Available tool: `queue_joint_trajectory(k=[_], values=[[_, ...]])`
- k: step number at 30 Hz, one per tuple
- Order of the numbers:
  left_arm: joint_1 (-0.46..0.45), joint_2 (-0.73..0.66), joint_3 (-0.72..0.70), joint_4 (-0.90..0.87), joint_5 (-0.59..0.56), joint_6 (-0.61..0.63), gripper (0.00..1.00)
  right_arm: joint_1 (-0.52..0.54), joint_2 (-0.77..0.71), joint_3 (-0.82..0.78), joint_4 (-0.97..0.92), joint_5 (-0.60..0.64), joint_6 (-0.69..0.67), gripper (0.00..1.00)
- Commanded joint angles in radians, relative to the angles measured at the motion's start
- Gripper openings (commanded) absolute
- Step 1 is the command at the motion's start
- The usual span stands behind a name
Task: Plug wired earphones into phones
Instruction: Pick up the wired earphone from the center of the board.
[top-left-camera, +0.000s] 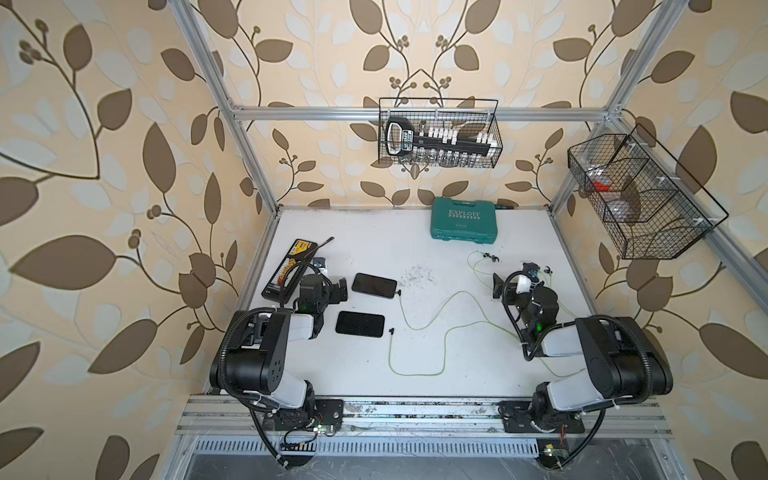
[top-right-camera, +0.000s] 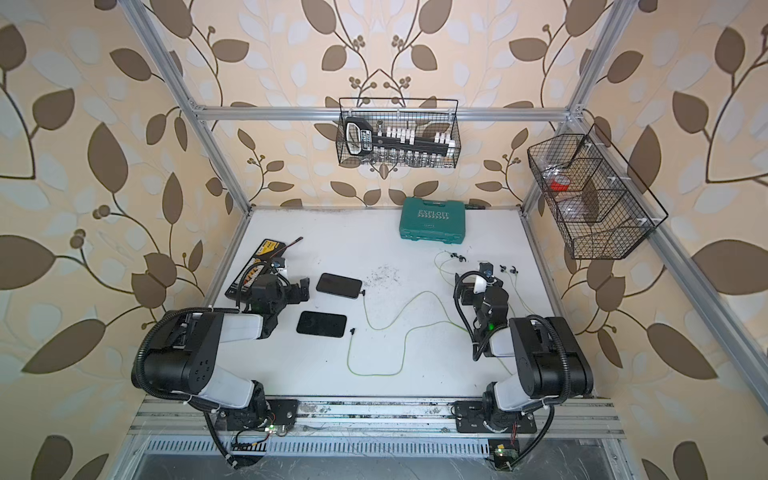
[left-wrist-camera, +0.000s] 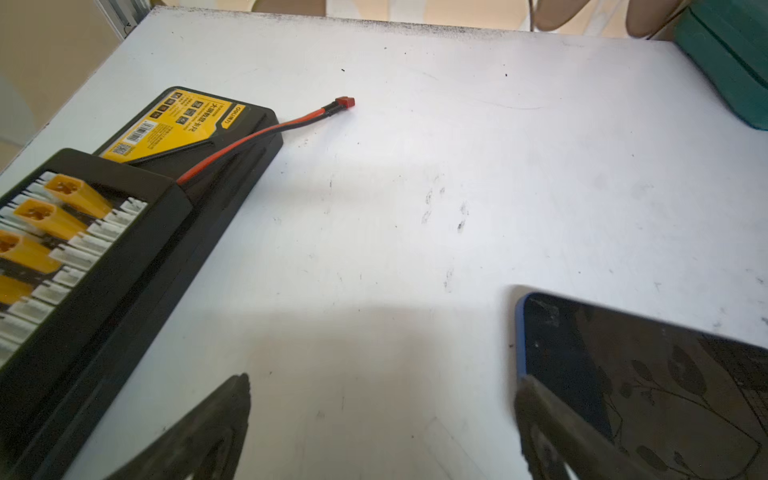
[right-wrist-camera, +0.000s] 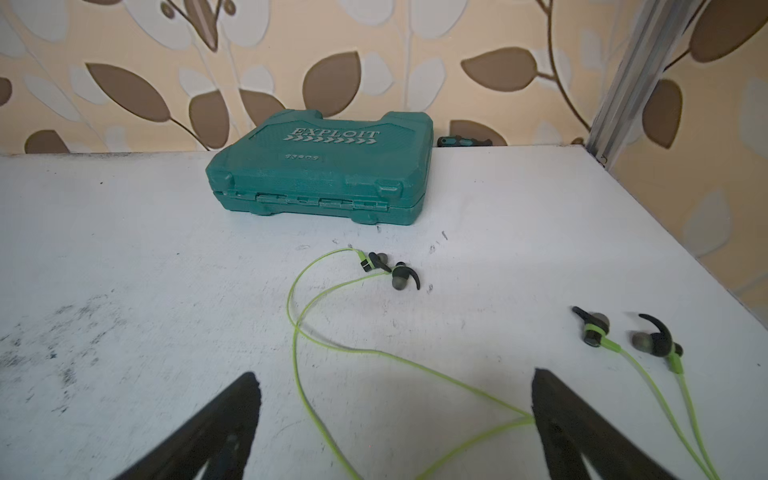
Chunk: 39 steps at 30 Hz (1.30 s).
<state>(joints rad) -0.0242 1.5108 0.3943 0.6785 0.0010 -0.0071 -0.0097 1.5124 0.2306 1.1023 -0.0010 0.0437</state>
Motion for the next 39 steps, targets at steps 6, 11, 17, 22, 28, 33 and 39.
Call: queue_joint_trajectory(k=[6,11,17,22,28,33,39], values=[[0.007,-0.012,0.002,0.044,0.016,0.027,0.99,-0.003,-0.006,0.021,0.003,-0.016,-0.004,1.00],[0.007,-0.014,0.003,0.044,0.016,0.025,0.99,-0.003,-0.006,0.021,0.004,-0.015,-0.004,1.00],[0.007,-0.014,0.001,0.044,0.016,0.026,0.99,-0.003,-0.006,0.021,0.005,-0.015,-0.004,1.00],[0.007,-0.014,0.000,0.044,0.015,0.025,0.99,-0.004,-0.007,0.022,0.004,-0.015,-0.004,1.00],[0.007,-0.015,0.001,0.045,0.016,0.026,0.99,-0.003,-0.011,0.017,0.009,-0.016,-0.005,1.00],[0.006,-0.162,0.135,-0.295,-0.030,-0.032,0.99,0.080,-0.169,0.105,-0.264,0.060,-0.059,1.00],[0.006,-0.547,0.153,-0.507,-0.014,-0.262,0.99,0.123,-0.529,0.183,-0.573,0.113,0.122,1.00]])
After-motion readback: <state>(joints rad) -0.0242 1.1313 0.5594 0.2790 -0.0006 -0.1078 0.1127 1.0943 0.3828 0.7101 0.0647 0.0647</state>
